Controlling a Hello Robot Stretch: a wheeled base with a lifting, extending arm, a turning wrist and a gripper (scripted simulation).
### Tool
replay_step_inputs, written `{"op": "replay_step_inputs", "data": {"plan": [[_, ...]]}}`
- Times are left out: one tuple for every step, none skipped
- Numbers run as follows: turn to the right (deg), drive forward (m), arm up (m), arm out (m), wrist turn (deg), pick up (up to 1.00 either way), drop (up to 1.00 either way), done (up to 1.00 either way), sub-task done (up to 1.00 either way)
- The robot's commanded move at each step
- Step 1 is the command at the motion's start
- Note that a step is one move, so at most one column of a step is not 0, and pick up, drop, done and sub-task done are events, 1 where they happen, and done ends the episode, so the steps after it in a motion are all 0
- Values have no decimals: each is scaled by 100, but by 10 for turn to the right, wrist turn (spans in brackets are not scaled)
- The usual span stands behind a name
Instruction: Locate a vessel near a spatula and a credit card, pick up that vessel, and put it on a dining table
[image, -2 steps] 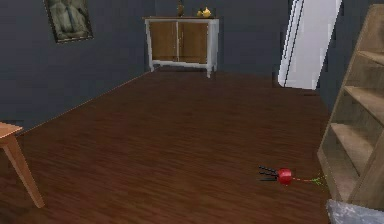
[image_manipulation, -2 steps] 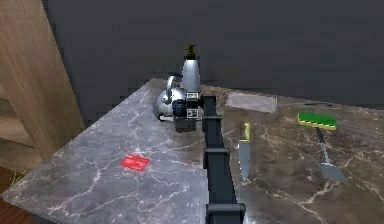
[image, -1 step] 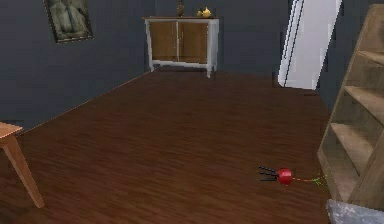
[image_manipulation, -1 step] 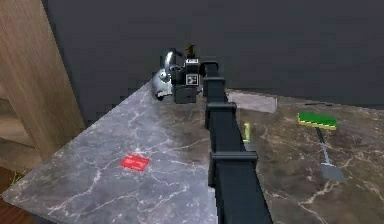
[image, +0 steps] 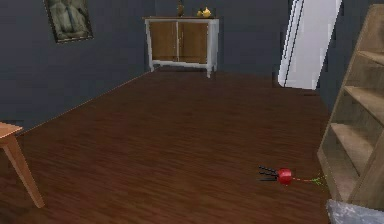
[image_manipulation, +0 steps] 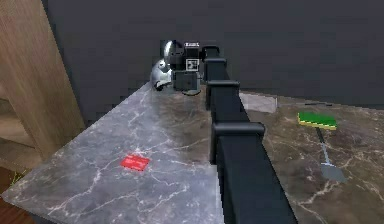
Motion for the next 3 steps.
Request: {"op": "replay_step_inputs", "data": {"plan": [[0, 0, 0, 0, -450, 0, 0, 0, 0], [0, 0, 0, 0, -450, 0, 0, 0, 0], [0, 0, 0, 0, -270, 0, 0, 0, 0]]}}
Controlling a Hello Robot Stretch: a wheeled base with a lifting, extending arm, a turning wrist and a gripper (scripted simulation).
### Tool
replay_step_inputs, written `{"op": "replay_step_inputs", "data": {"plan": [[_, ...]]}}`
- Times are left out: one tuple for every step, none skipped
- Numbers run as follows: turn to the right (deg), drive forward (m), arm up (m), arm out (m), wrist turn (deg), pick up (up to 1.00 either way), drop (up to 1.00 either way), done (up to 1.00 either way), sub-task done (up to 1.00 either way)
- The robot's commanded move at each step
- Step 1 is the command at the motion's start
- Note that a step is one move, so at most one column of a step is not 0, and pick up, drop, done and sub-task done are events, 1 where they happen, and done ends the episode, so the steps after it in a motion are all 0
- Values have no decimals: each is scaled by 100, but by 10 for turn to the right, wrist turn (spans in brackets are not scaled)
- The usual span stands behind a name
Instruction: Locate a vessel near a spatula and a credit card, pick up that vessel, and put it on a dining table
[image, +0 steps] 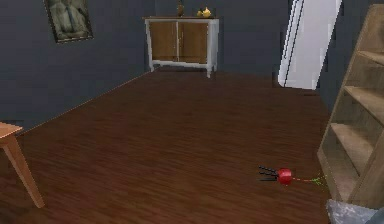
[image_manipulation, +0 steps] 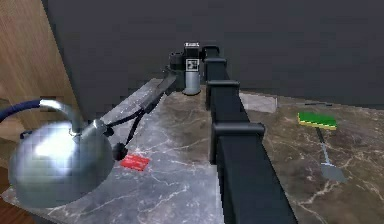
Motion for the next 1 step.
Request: {"op": "replay_step_inputs", "data": {"plan": [[0, 0, 0, -40, 0, 0, 0, 0, 0]]}}
